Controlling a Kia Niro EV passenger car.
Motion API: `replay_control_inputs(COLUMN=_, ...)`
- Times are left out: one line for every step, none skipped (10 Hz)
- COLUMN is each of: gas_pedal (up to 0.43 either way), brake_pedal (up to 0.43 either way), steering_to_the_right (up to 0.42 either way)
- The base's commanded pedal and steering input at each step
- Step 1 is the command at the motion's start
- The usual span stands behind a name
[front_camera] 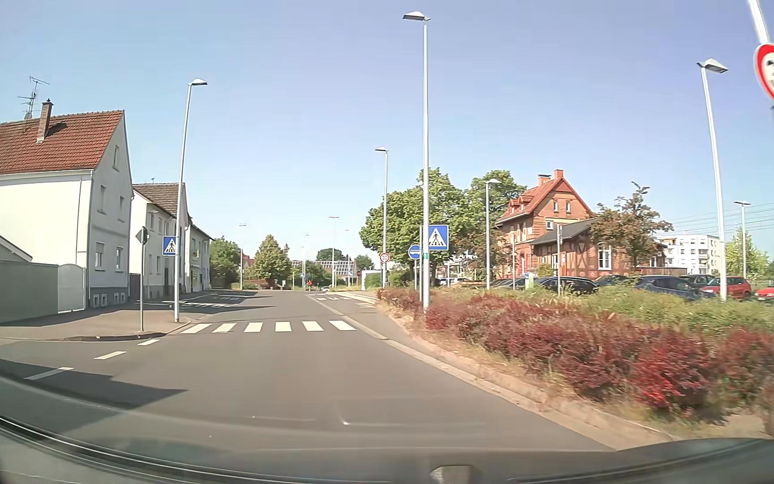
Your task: Follow the waypoints while adhering to traffic rules and regulations
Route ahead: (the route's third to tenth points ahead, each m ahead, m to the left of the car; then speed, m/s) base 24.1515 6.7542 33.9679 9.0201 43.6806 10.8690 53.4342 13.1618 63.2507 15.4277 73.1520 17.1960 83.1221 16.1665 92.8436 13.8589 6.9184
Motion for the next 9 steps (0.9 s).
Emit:
replay_control_inputs(gas_pedal=0.157, brake_pedal=0.03, steering_to_the_right=-0.157)
replay_control_inputs(gas_pedal=0.157, brake_pedal=0.03, steering_to_the_right=-0.139)
replay_control_inputs(gas_pedal=0.157, brake_pedal=0.03, steering_to_the_right=-0.124)
replay_control_inputs(gas_pedal=0.157, brake_pedal=0.03, steering_to_the_right=-0.111)
replay_control_inputs(gas_pedal=0.157, brake_pedal=0.03, steering_to_the_right=-0.099)
replay_control_inputs(gas_pedal=0.157, brake_pedal=0.03, steering_to_the_right=-0.087)
replay_control_inputs(gas_pedal=0.157, brake_pedal=0.03, steering_to_the_right=-0.08)
replay_control_inputs(gas_pedal=0.157, brake_pedal=0.03, steering_to_the_right=-0.075)
replay_control_inputs(gas_pedal=0.157, brake_pedal=0.03, steering_to_the_right=-0.067)
